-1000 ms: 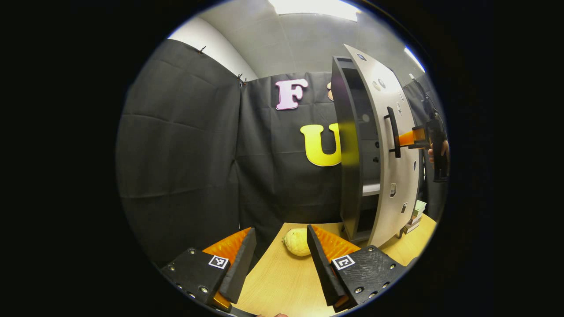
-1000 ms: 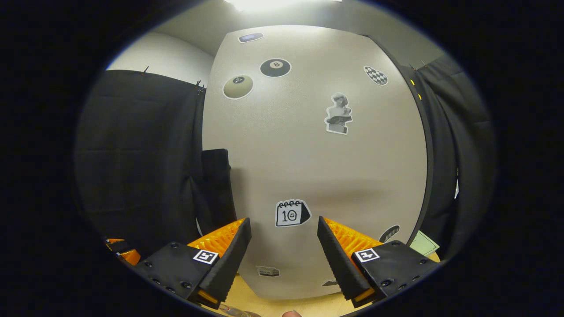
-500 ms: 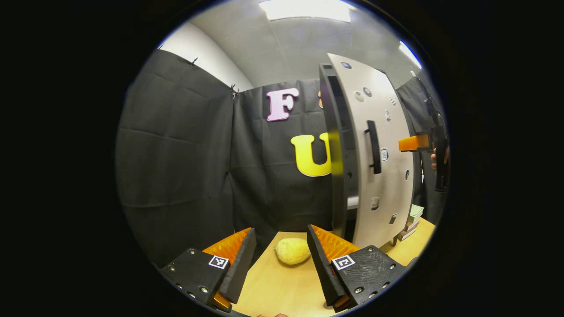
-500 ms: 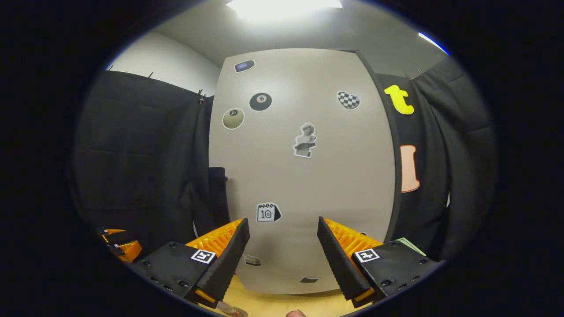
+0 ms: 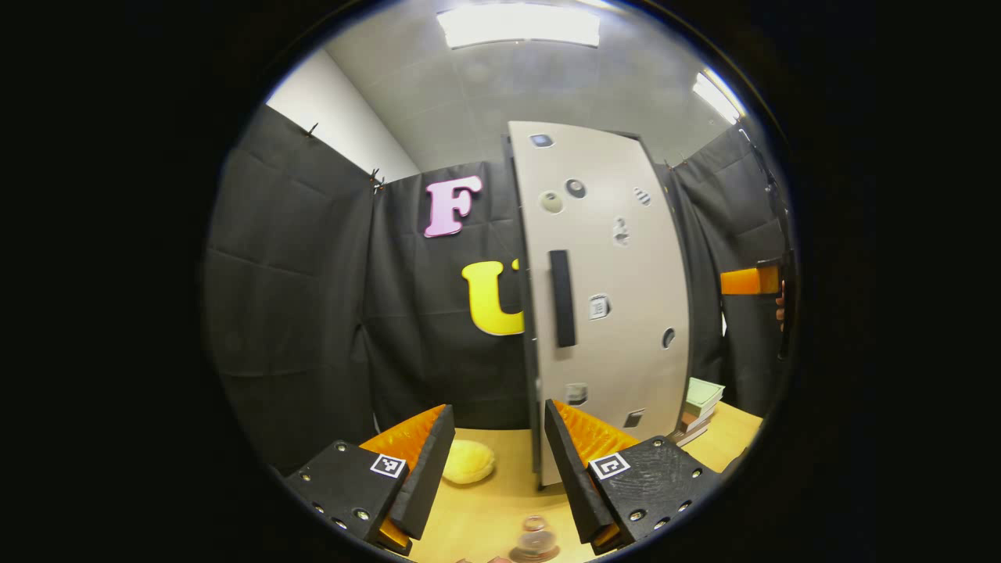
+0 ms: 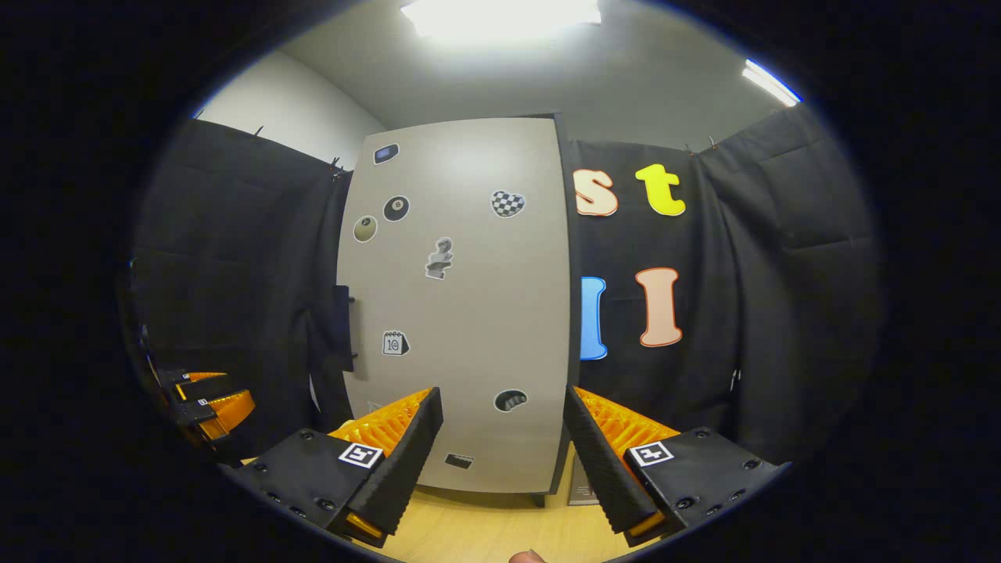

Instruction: Open the cabinet door with the right hand, grasp the bottle in the cabinet with the left hand and place it on the coaster, then close the cabinet door with the right hand.

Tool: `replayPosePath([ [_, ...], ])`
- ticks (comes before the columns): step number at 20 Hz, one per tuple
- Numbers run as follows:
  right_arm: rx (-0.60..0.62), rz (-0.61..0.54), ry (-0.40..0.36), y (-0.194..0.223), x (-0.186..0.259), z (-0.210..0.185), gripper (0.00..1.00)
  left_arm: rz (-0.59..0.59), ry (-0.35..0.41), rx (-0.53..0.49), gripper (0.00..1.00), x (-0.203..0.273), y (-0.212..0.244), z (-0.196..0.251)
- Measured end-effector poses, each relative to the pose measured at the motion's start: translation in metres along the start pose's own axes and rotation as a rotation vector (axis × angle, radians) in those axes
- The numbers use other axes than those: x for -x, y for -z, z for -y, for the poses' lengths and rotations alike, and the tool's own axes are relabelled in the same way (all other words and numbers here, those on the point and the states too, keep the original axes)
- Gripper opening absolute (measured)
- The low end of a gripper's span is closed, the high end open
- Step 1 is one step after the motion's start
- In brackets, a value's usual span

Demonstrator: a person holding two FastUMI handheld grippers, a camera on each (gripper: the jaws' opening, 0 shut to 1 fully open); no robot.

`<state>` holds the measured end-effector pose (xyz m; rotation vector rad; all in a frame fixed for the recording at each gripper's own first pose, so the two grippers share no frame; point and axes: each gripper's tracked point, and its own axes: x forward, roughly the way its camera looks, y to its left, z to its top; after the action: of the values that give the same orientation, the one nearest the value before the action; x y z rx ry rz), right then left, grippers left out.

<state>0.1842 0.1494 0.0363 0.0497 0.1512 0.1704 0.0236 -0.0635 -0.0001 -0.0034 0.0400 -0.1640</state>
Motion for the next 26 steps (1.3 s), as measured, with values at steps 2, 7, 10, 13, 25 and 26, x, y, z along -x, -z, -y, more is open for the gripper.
replayPosePath([
  [2, -0.001, 0.008, 0.014, 0.003, 0.017, 0.023, 0.99, 0.009, 0.001, 0.000, 0.67, 0.006, -0.010, 0.018],
  [7, 0.001, 0.004, 0.039, 0.020, 0.055, 0.071, 0.98, 0.012, -0.035, -0.035, 0.67, 0.019, -0.028, 0.044],
  [10, -0.002, -0.007, 0.063, 0.031, 0.073, 0.089, 0.98, 0.014, -0.042, -0.043, 0.67, 0.026, -0.033, 0.050],
  [13, -0.011, 0.007, 0.085, 0.036, 0.089, 0.097, 0.98, 0.019, -0.014, -0.027, 0.67, 0.022, -0.033, 0.060],
  [25, -0.051, 0.038, 0.138, 0.031, 0.110, 0.084, 0.98, 0.038, 0.003, -0.021, 0.67, 0.035, -0.034, 0.026],
  [26, -0.046, 0.042, 0.142, 0.029, 0.110, 0.083, 0.98, 0.040, 0.001, -0.022, 0.67, 0.035, -0.034, 0.023],
])
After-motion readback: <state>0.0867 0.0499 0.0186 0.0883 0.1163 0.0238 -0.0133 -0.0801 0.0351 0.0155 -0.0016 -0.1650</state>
